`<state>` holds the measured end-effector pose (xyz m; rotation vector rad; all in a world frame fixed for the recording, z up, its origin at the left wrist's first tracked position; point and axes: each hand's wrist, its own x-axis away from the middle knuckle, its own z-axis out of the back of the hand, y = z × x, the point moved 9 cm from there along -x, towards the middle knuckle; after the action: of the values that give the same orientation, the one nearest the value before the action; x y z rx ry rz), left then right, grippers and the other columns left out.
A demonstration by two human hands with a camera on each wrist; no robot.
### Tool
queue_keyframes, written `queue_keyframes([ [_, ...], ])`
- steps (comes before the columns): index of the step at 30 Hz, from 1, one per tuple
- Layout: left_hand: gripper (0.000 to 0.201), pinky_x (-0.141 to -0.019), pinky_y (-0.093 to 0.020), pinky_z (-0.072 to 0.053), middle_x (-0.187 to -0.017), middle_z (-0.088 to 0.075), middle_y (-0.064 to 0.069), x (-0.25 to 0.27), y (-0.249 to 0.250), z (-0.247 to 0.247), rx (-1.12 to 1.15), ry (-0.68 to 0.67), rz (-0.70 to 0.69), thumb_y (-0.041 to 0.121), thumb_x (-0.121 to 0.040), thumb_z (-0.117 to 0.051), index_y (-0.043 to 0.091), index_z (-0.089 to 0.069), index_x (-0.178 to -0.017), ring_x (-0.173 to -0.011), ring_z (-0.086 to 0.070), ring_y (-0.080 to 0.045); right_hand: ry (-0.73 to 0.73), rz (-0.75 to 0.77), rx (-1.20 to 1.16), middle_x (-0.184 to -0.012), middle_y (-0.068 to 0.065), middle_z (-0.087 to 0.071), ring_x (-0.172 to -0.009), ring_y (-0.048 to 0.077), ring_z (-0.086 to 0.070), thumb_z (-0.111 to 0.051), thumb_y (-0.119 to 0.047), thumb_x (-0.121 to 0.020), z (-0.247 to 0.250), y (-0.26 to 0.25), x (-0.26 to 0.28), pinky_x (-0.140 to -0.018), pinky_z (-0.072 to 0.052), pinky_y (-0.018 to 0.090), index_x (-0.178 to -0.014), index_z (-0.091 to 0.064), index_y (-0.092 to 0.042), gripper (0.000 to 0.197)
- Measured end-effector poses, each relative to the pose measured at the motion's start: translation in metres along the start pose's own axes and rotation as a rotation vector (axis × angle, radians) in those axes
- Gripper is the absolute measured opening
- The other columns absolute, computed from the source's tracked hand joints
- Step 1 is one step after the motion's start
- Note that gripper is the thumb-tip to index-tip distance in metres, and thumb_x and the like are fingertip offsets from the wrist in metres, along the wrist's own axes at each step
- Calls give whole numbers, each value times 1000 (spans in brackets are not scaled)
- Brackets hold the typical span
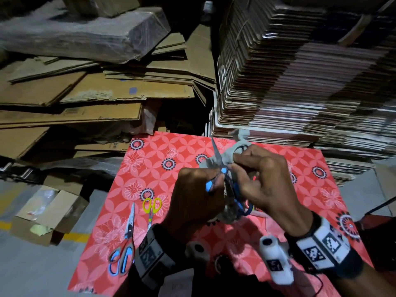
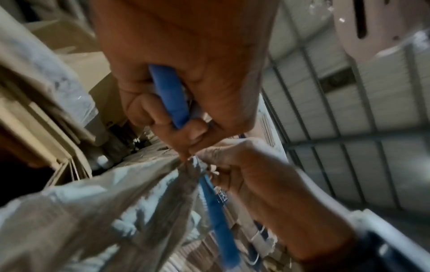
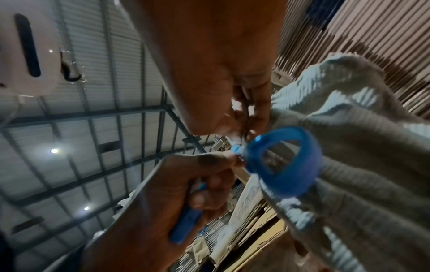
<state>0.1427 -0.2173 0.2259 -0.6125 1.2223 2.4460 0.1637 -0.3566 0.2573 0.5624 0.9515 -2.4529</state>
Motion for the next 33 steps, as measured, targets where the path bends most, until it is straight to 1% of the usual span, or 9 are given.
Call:
queue_keyframes([
  [4, 43, -51, -26, -26, -50, -34, 4, -1, 3, 0, 11, -1, -3, 1, -89, -66, 10, -44, -54, -44, -35, -17, 53, -73, 14, -67, 5, -55, -62, 12, -50, -77, -2, -86, 12, 17, -13, -55, -35, 11, -77, -77, -6, 10],
  [9, 44, -51, -22, -24, -50, -31, 5, 2, 0, -2, 25, -20, 3, 1, -90, -65, 10, -42, -53, -43, -32, -15, 106, -87, -19, -67, 6, -53, -62, 13, -49, -76, -1, -88, 10, 14, -5, -53, -37, 18, -75, -74, 1, 14],
  [13, 42, -49, -23, -26, -51, -31, 6, 3, -1, 1, 21, -12, 3, 4, -89, -65, 11, -44, -53, -44, -33, -14, -37, -37, -14, -68, 1, -51, -61, 13, -50, -69, -13, -88, -8, 0, 11, -57, -41, 33, -68, -66, -5, 22],
  [16, 38, -49, -32, -33, -51, -39, 3, -1, -2, 2, 18, 3, 9, 4, -89, -65, 8, -50, -55, -44, -40, -18, -22, -43, -50, -66, -1, -52, -61, 9, -49, -73, -12, -86, 1, 7, 2, -56, -39, 22, -69, -70, -8, 18],
  [20, 39, -53, -23, -27, -51, -37, 7, -3, 3, 3, 10, 4, -5, 1, -89, -67, 8, -51, -55, -45, -36, -13, 84, -122, -35, -72, 2, -63, -65, 1, -57, -80, -7, -87, 18, 25, -16, -61, -38, 9, -92, -83, -5, 7],
  [24, 44, -51, -22, -27, -52, -33, 12, -1, 1, 0, 30, -22, -8, -2, -89, -68, 15, -45, -55, -44, -35, -11, 114, -106, -28, -72, 7, -62, -63, 13, -57, -80, -5, -88, 17, 22, -14, -57, -45, 22, -88, -81, -2, 3],
  [28, 43, -51, -25, -27, -50, -34, 6, 0, -7, 1, 32, -21, 23, 1, -89, -67, 14, -45, -55, -45, -34, -12, 3, -10, -7, -68, -2, -50, -61, 8, -44, -72, -9, -89, -4, 0, 3, -58, -36, 15, -71, -69, -7, 19],
  [31, 41, -50, -32, -30, -50, -36, 1, 0, -9, 1, 45, -27, 33, 4, -90, -66, 8, -47, -54, -45, -36, -16, -48, -20, -35, -69, 1, -57, -62, 12, -53, -73, -11, -87, -7, 5, 4, -57, -44, 30, -74, -74, -6, 14],
  [33, 44, -50, -29, -28, -50, -33, 3, -2, -5, -1, 47, -41, 15, -1, -89, -68, 8, -44, -54, -44, -34, -17, 25, -61, -63, -70, 2, -62, -64, 10, -57, -76, -12, -87, 6, 19, -8, -59, -45, 28, -82, -80, -9, 7],
])
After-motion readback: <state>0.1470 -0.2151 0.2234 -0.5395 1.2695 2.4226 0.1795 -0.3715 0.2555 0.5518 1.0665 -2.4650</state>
